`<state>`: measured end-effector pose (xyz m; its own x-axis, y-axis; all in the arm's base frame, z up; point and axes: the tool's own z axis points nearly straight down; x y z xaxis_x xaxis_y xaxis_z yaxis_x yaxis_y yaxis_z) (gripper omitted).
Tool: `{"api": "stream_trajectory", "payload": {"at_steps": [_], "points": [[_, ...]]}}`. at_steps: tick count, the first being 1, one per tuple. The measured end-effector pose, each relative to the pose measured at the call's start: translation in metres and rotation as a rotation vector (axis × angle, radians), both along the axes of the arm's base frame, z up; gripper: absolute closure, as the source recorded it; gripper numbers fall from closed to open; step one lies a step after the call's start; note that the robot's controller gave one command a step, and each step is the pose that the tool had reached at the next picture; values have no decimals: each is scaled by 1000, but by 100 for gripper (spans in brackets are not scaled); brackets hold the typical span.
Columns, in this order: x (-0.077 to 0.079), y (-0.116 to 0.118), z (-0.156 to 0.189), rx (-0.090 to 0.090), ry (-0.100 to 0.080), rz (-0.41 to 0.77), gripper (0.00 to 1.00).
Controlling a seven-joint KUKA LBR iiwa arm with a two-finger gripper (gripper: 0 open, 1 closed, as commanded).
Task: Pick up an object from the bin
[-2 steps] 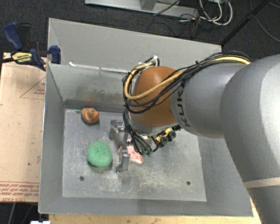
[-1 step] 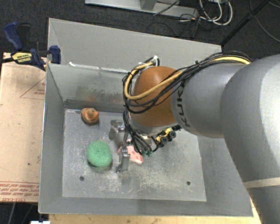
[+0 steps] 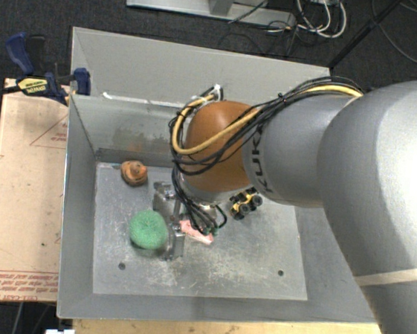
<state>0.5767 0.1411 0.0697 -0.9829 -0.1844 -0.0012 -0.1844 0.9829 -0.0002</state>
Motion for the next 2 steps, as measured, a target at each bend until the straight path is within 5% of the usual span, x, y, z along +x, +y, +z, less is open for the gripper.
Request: {"api": "stream_trajectory", "payload": {"at_steps": [1,2], "points": [[-2,21,0,2,-1,126,0],[-7,13,0,1,1,78,100]]}}
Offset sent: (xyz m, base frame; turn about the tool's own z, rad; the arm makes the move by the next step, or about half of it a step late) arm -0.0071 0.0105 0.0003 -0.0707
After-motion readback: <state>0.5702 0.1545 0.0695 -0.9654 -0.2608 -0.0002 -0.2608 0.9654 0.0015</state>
